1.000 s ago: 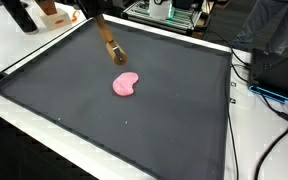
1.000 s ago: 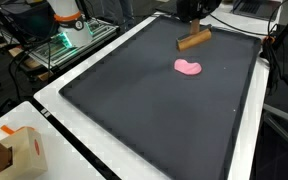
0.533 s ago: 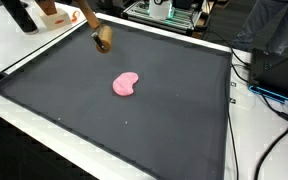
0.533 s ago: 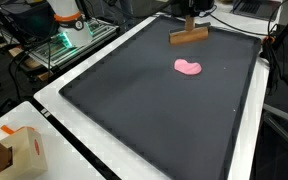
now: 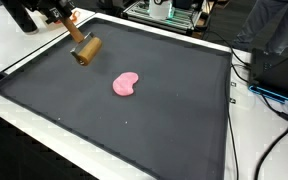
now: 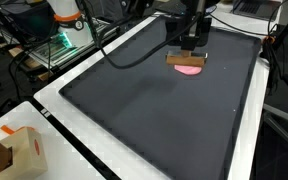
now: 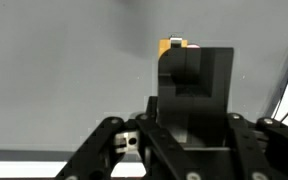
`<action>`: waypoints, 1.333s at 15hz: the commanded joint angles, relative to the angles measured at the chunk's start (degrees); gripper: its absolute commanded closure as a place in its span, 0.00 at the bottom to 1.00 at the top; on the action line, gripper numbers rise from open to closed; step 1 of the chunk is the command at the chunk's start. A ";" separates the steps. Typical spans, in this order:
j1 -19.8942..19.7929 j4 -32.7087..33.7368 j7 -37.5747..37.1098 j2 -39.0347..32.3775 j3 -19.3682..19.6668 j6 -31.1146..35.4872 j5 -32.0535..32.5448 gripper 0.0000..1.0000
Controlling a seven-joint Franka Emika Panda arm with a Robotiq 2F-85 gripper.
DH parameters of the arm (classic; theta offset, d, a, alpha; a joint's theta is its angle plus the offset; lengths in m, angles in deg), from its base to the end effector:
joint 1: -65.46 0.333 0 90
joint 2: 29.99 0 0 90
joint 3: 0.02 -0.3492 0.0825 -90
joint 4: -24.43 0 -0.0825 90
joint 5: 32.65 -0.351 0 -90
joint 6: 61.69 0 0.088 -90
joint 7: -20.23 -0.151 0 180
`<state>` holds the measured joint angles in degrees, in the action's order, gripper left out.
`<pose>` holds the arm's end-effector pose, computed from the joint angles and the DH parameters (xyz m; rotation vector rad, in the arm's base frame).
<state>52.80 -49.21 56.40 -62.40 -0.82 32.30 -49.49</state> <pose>0.6671 -0.0994 0.4061 -2.7353 -0.5134 0.0979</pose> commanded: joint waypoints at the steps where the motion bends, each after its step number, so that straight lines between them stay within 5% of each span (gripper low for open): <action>1: -2.62 4.55 -2.76 -3.50 -0.68 -3.06 -2.93 0.76; 20: -5.98 6.41 -3.52 -8.14 -1.23 -3.36 -4.19 0.76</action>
<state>47.68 -44.49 53.11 -69.71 -1.08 30.26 -52.84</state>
